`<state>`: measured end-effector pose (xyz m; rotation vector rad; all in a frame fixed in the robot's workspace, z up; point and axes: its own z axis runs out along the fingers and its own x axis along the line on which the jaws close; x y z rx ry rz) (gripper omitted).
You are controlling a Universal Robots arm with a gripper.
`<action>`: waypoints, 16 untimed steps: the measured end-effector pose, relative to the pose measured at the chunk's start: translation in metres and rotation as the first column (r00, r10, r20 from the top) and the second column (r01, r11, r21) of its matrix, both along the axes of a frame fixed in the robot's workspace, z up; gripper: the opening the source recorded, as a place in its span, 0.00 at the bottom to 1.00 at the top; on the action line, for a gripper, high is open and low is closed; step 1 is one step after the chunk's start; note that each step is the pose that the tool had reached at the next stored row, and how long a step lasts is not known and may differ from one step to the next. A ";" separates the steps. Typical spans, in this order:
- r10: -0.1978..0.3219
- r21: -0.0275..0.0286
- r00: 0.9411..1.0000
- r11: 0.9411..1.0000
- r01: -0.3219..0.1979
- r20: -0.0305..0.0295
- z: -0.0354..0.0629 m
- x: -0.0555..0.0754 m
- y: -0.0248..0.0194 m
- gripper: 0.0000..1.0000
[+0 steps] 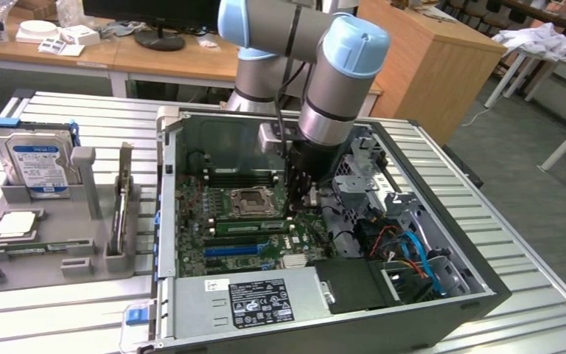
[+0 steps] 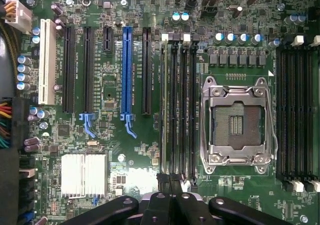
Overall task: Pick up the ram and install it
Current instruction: 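Press down the ram until it locks into place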
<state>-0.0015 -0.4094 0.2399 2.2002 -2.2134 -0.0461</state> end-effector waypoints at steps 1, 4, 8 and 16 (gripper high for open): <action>0.000 0.000 1.000 1.000 0.000 0.000 -0.0006 0.000 0.0000 0.11; 0.000 0.000 1.000 1.000 0.000 0.000 -0.0021 0.000 0.0000 0.11; 0.000 0.000 1.000 1.000 0.000 0.000 -0.0039 0.000 0.0000 0.11; 0.000 0.000 1.000 1.000 0.000 0.000 -0.0059 0.000 0.0000 0.11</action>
